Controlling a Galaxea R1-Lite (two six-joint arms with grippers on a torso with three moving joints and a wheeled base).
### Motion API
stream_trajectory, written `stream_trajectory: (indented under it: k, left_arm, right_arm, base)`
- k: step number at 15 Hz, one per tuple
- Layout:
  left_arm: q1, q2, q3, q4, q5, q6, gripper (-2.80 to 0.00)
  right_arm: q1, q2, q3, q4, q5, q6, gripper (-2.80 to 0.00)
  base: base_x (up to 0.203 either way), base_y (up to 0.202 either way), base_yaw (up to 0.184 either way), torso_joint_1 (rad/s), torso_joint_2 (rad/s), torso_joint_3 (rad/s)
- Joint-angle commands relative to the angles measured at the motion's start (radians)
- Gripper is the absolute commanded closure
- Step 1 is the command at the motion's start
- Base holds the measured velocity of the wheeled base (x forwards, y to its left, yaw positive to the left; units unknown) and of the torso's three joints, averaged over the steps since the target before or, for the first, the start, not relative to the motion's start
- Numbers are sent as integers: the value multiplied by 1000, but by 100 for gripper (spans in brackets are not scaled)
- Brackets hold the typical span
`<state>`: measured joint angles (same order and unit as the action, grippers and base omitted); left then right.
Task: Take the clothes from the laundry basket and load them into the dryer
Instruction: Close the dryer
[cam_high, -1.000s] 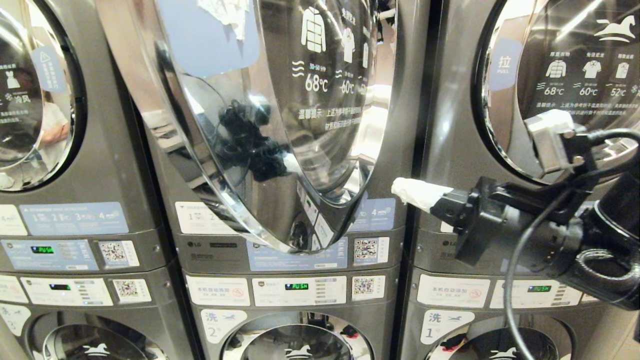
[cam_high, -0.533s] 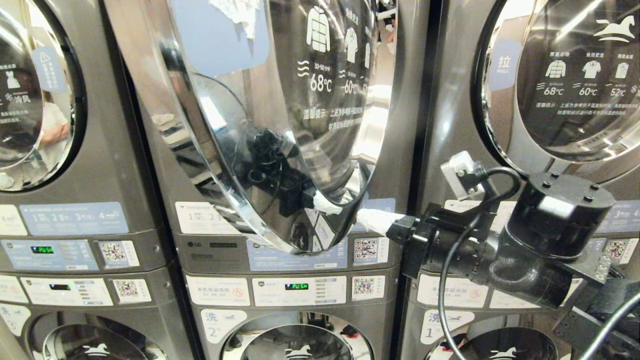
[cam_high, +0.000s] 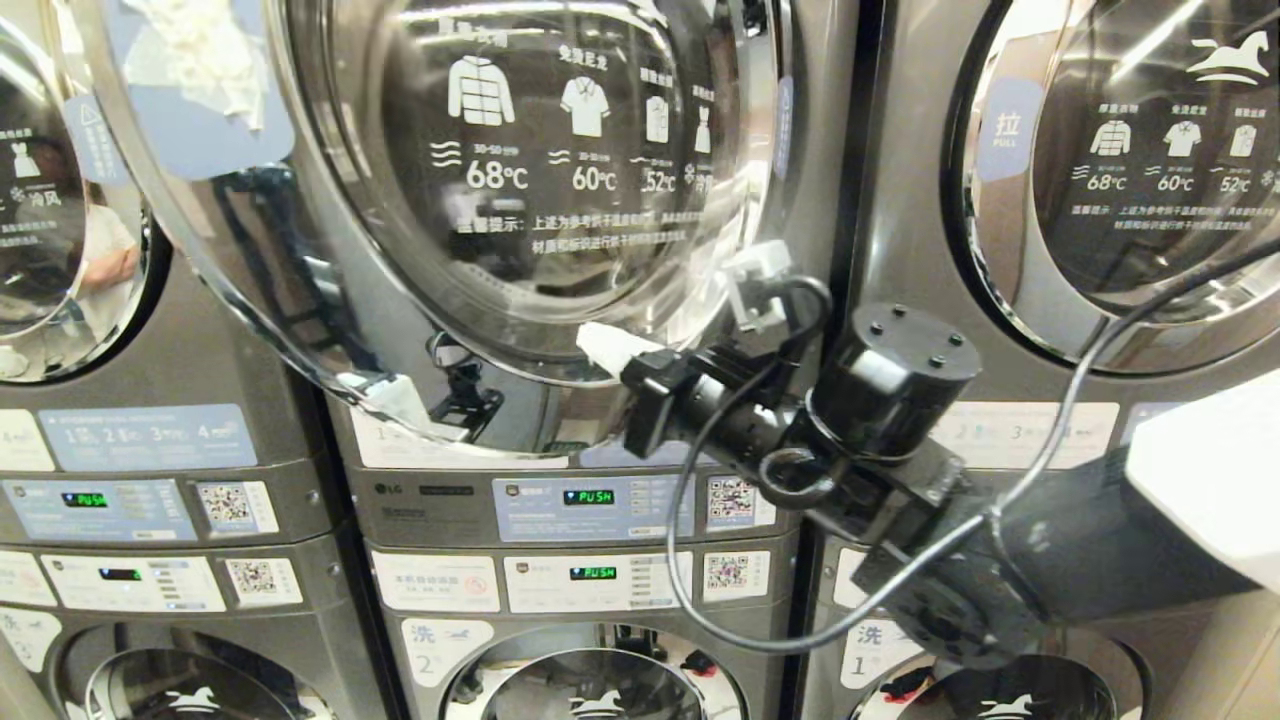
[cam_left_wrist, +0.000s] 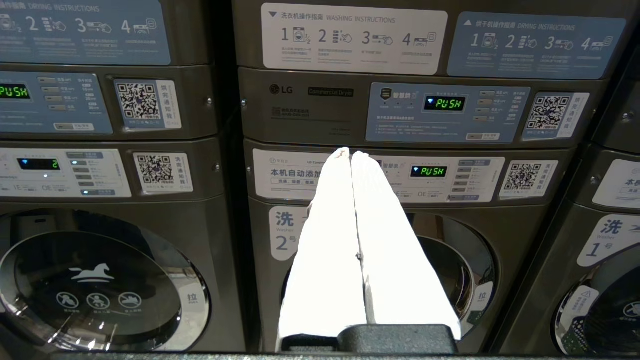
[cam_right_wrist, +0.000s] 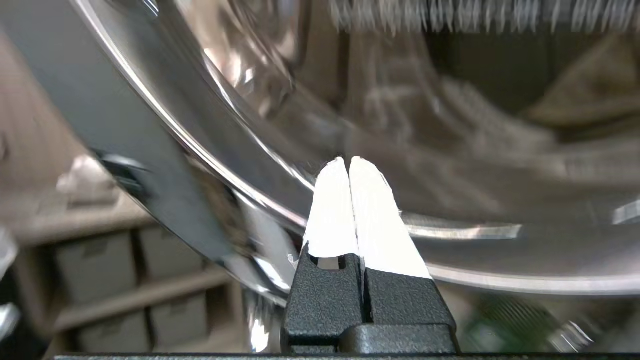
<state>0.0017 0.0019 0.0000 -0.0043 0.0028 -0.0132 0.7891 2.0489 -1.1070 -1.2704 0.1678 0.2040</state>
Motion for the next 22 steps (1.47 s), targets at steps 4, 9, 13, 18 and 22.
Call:
stream_trajectory:
  k: [4,9,13,18,22]
  left_arm:
    - [0,0,2,0,0,-1,0]
    - [0,0,0,0,0,-1,0]
    - [0,0,2,0,0,-1,0]
    - [0,0,1,0,0,-1,0]
    - [0,0,2,0,0,-1,0]
  right_arm:
    - [54,11,-86,-23,-123,-5,0]
    - [-177,-347,413,44,-84,15,0]
    - [-477,-662,870,137,-51,19,0]
    - [-717,-1254,1063,626,-36,-45,0]
    - [-822,-1675,1078,1062,-35,-187,0]
  base:
    - [0,0,0,0,0,0]
    - [0,0,0,0,0,0]
    - [0,0,0,0,0,0]
    - [0,0,0,0,0,0]
    - [0,0,0,0,0,0]
